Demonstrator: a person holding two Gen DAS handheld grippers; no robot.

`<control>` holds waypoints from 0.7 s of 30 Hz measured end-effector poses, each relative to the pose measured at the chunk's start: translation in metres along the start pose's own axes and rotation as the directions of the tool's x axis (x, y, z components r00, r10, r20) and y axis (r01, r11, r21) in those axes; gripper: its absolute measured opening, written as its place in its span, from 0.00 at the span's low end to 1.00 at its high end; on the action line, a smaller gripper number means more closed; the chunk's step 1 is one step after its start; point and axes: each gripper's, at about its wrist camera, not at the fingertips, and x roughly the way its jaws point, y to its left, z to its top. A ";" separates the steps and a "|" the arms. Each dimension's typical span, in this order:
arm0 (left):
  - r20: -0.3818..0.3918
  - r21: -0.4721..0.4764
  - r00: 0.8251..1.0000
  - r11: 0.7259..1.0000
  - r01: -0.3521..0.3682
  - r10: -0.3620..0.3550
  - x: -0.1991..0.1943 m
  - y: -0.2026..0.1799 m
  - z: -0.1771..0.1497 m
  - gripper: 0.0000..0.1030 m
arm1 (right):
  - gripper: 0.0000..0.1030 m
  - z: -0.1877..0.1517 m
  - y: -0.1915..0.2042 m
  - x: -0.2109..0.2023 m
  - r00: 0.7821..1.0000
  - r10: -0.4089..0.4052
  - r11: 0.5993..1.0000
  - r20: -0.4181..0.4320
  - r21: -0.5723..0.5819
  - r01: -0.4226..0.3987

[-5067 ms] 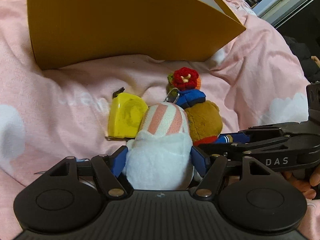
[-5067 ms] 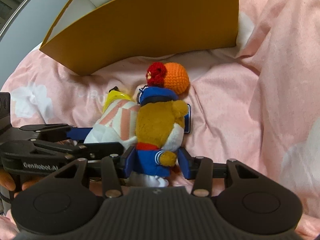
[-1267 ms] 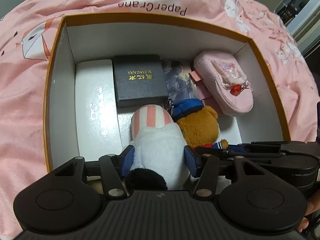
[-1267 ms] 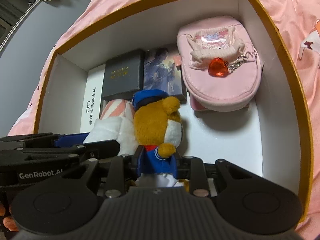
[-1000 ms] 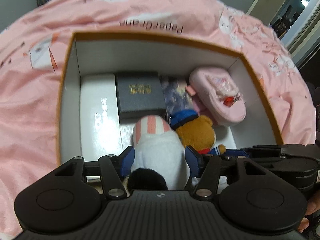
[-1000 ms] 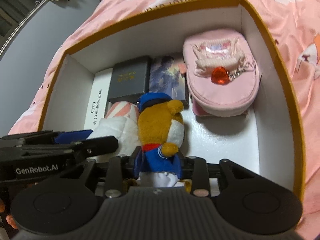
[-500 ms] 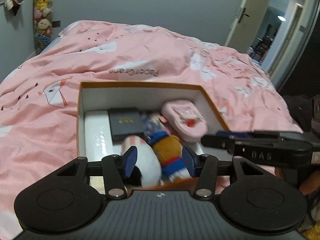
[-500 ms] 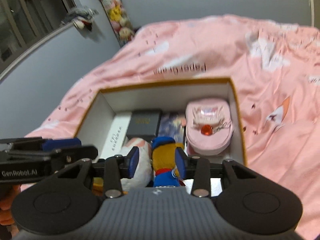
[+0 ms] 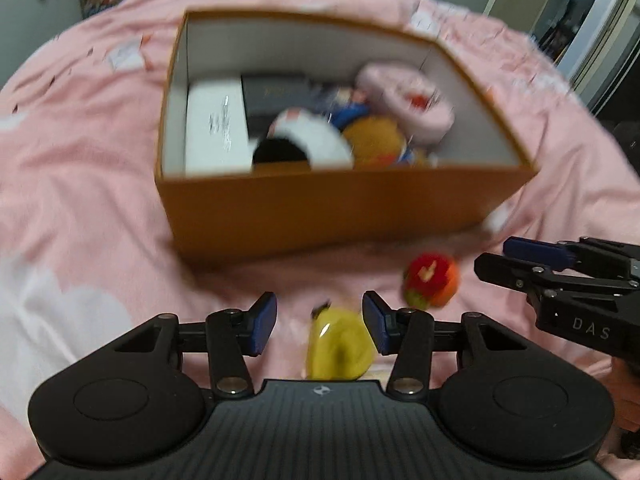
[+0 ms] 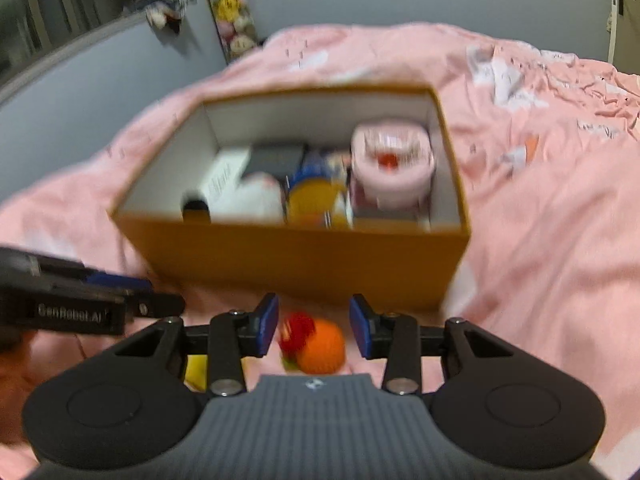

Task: Organize objects
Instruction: 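Withdraw both tools from the box toward the remaining toys, then grasp the yellow plush with the left tool while the right tool grasps the orange crocheted ball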

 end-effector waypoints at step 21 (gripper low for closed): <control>-0.109 -0.051 0.990 0.995 0.084 -0.090 0.059 0.003 -0.024 0.48 | 0.40 -0.015 -0.003 0.027 0.997 0.008 1.000 -0.078 0.016 -0.007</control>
